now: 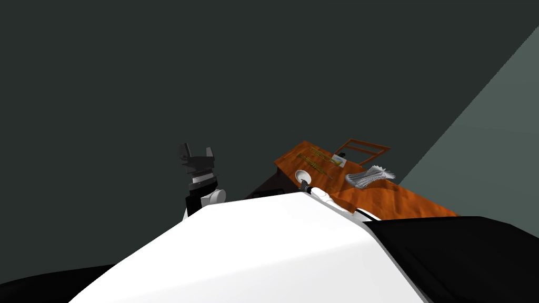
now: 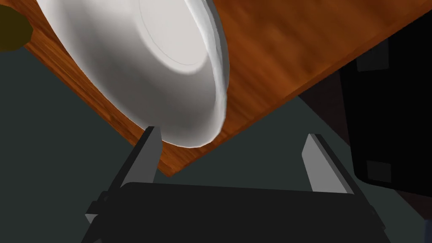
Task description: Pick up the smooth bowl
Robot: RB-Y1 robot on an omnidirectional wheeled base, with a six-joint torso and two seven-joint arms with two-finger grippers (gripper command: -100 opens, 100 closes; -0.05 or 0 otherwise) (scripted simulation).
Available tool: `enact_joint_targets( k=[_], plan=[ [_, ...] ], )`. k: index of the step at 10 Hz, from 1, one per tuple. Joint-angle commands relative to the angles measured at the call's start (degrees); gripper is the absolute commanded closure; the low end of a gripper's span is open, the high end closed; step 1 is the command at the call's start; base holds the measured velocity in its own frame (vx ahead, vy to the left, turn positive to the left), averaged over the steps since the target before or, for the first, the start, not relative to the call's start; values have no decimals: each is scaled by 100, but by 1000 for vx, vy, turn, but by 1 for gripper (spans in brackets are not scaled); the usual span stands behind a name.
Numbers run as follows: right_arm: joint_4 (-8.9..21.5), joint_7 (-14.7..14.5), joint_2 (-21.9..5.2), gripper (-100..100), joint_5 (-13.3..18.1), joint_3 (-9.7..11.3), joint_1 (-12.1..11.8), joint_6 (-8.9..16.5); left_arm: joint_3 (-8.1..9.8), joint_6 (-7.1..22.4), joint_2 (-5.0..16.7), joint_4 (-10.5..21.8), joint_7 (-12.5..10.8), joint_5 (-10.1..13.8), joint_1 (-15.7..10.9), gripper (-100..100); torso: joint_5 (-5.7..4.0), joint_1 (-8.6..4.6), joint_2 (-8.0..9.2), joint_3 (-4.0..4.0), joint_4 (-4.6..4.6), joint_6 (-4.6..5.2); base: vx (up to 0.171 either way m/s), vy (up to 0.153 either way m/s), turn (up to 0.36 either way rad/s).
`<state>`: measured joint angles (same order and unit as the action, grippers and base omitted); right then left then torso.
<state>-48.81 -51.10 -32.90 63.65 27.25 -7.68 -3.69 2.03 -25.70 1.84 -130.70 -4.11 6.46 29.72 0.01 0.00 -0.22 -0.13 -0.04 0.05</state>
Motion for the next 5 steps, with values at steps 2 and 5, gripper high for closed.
enact_joint_targets(
  k=[2,5],
  plan=[
    [144,39,-204,-100,13,284,-42,137,0,0,0,0,0,0,0,0,0,-2,6,3,1,2,48,-25,86],
    [153,122,-251,0,-21,392,1,174,1,0,0,0,0,0,0,0,-2,-4,11,6,2,3,33,-25,35]
  ],
)
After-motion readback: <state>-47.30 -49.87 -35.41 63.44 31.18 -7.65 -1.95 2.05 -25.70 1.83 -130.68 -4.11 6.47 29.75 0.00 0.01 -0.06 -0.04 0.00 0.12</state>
